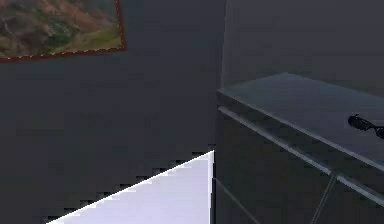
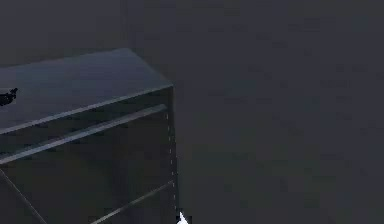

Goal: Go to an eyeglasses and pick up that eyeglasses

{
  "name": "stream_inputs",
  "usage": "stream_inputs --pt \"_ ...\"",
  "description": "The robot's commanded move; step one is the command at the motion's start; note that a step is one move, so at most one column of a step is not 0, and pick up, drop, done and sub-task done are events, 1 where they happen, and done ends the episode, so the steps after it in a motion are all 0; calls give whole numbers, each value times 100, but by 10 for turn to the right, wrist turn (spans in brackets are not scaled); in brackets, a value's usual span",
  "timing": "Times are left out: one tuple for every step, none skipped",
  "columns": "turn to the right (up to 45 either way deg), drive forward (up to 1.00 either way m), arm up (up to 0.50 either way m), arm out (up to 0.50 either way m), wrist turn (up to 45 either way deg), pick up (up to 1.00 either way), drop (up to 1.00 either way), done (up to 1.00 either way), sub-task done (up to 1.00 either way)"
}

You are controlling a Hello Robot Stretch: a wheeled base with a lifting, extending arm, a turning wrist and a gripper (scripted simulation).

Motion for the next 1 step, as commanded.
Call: stream_inputs --pt "-390 0 0 0 0 0 0 0 0"
